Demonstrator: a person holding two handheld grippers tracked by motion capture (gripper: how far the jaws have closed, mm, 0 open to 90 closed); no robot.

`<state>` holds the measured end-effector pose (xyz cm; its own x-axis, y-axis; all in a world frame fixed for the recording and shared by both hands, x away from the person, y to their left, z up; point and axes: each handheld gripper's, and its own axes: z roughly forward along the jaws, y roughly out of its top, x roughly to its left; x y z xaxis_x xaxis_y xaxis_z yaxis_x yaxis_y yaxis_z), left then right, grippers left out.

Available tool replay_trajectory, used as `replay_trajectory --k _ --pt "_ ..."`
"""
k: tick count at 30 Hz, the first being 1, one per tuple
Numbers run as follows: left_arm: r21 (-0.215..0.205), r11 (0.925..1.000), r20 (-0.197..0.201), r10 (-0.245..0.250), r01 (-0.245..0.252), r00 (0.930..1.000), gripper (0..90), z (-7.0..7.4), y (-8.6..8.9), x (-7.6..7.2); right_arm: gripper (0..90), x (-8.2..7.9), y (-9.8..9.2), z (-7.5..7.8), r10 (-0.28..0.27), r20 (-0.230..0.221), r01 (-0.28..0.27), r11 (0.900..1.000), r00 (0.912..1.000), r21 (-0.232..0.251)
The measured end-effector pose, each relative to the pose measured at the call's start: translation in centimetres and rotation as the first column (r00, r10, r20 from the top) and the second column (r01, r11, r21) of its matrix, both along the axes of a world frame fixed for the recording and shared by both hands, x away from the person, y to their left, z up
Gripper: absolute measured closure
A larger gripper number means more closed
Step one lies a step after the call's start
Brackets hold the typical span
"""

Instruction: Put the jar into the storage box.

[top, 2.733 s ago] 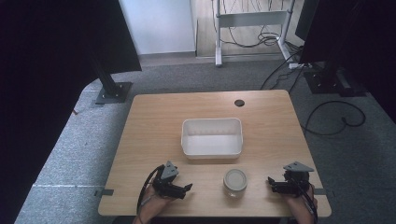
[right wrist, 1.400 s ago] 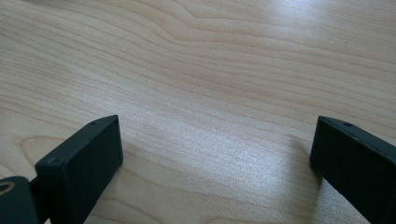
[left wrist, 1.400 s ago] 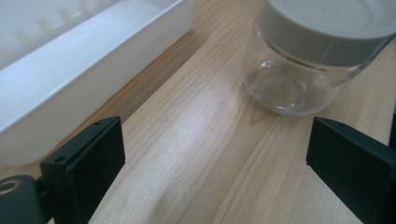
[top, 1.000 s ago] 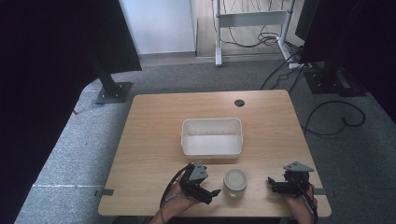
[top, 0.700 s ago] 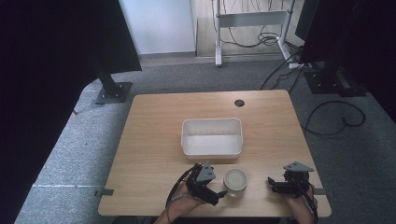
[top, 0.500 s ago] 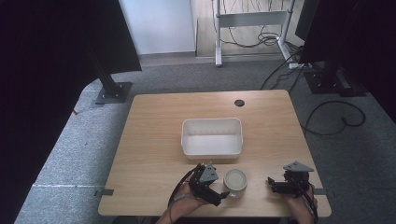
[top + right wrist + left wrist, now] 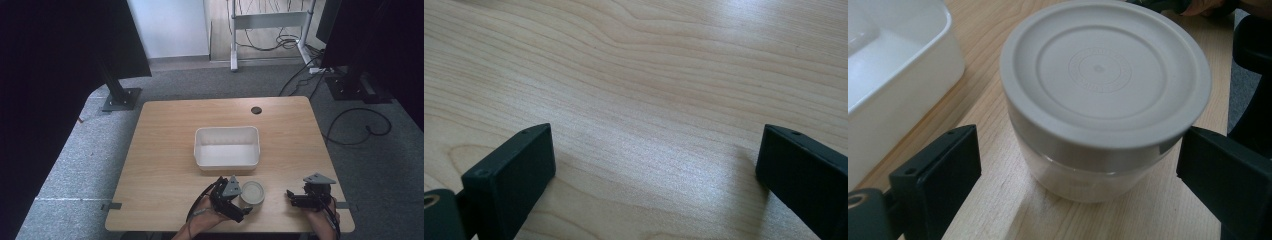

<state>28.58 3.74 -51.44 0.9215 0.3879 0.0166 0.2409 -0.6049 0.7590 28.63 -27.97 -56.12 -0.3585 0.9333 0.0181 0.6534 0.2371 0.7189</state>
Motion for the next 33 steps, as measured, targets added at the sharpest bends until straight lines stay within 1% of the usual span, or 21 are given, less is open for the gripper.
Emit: replay_trajectory --k 5,10,18,21,25,31,33 --pt "0.004 1.0 0.004 -0.004 0.004 1.0 4.3 0.0 -0.7 0.0 2.1 0.0 0.0 0.0 0.0 0.0 0.0 1.0 1.0 0.0" --pt "0.016 0.9998 0.011 -0.006 0.006 0.9999 4.8 0.0 -1.5 -0.1 2.1 0.0 0.0 0.0 0.0 0.0 0.0 1.0 1.0 0.0" --pt "0.032 0.9994 0.006 0.011 -0.011 0.9999 5.5 -0.4 -2.3 0.1 2.1 0.0 0.0 0.0 0.002 0.0 -0.002 1.0 1.0 0.0" --pt "0.036 0.9993 0.007 0.015 -0.015 0.9999 5.6 -0.5 -2.6 0.2 2.2 0.0 0.0 0.0 0.002 0.0 -0.002 1.0 1.0 0.0" --pt "0.051 0.9985 0.011 0.017 -0.018 0.9998 6.1 -0.7 -3.0 0.2 2.1 0.0 0.0 0.0 0.002 0.0 -0.002 1.0 1.0 0.0" --pt "0.056 0.998 0.009 0.028 -0.029 0.9996 7.4 -1.1 -3.7 0.3 2.1 0.0 0.0 0.0 0.003 0.0 -0.003 1.0 1.0 0.0" --pt "0.063 0.9975 0.015 0.031 -0.032 0.9994 8.2 -1.2 -4.0 0.4 2.1 0.0 0.0 0.0 0.003 0.0 -0.003 1.0 1.0 0.0"
